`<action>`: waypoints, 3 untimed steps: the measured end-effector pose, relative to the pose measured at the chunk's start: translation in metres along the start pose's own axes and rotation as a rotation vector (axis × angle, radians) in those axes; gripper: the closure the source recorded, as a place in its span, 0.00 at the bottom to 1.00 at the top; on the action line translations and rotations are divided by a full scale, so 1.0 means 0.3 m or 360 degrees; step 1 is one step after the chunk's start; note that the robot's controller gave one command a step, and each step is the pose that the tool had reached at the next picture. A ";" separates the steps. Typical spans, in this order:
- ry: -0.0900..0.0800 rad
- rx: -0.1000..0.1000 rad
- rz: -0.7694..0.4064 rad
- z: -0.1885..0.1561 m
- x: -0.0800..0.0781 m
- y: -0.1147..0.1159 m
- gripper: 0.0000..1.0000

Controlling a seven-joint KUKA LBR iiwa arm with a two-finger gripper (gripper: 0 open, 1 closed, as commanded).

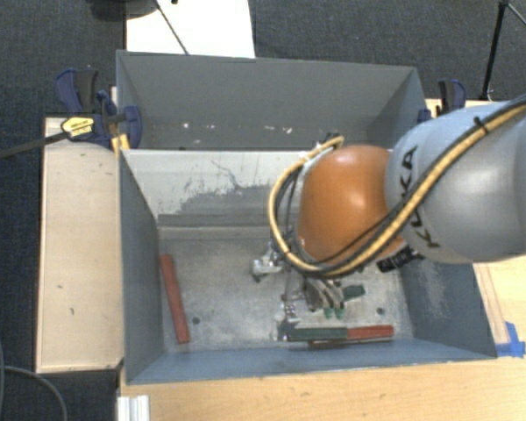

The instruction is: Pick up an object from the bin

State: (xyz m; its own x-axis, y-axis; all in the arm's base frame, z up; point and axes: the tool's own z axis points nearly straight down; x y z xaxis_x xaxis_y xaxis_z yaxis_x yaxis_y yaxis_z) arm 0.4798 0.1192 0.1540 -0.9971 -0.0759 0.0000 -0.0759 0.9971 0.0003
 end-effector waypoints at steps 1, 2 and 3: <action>-0.0005 -0.0001 -0.0380 0.064 -0.058 -0.168 0.00; -0.0001 0.0003 -0.0515 0.098 -0.025 -0.262 0.00; -0.0001 0.0000 -0.0702 0.108 -0.004 -0.283 0.00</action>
Offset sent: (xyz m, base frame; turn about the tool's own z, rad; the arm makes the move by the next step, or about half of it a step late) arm 0.0039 -0.0820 -0.0316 -0.3055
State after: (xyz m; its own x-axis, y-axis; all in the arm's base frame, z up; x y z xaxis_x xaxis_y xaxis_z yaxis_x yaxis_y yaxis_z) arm 0.4874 0.0348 0.1215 -0.8693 -0.4943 -0.0005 -0.4943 0.8693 0.0000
